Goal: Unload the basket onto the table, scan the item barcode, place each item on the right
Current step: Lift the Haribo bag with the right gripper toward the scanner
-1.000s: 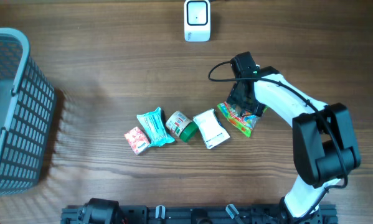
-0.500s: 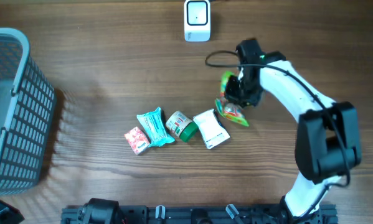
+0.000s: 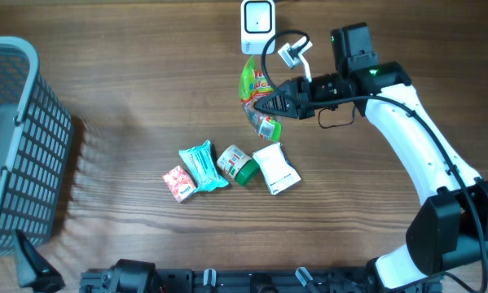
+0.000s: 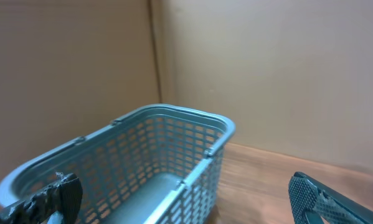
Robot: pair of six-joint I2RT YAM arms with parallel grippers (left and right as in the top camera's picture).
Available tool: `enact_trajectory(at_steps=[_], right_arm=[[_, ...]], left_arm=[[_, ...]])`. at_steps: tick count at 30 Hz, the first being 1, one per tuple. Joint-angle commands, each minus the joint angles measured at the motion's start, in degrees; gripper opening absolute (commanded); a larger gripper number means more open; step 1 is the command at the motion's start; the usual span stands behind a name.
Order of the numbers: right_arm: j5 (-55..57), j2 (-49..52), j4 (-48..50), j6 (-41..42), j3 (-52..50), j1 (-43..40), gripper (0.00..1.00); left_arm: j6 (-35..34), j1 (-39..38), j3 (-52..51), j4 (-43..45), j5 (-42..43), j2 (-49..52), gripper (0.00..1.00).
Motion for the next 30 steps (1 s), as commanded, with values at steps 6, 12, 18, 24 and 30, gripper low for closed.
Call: enact_trajectory(at_steps=[6, 12, 18, 24, 30], right_arm=[[-5.95, -0.39, 1.07, 21.92, -1.03, -0.04, 0.04], [-6.01, -0.39, 1.11, 21.53, -1.11, -0.02, 0.04], [27.36, -0.42, 4.0, 14.69, -1.07, -0.02, 0.05], [55.06, -0.42, 16.65, 14.49, -1.07, 0.0, 0.05], [76.52, -0.09, 32.7, 10.69, -1.07, 0.55, 0.05]], left_arm=[[-9.18, 0.15, -0.76, -8.87, 7.48, -0.68, 1.0], [-10.88, 0.15, -4.85, -8.59, 9.4, -0.68, 1.0], [-10.88, 0.15, -5.9, -8.61, 9.4, -0.68, 1.0], [-10.88, 0.15, -5.9, -9.25, 9.38, -0.68, 1.0], [-10.88, 0.15, -5.9, -12.2, 9.4, -0.68, 1.0]])
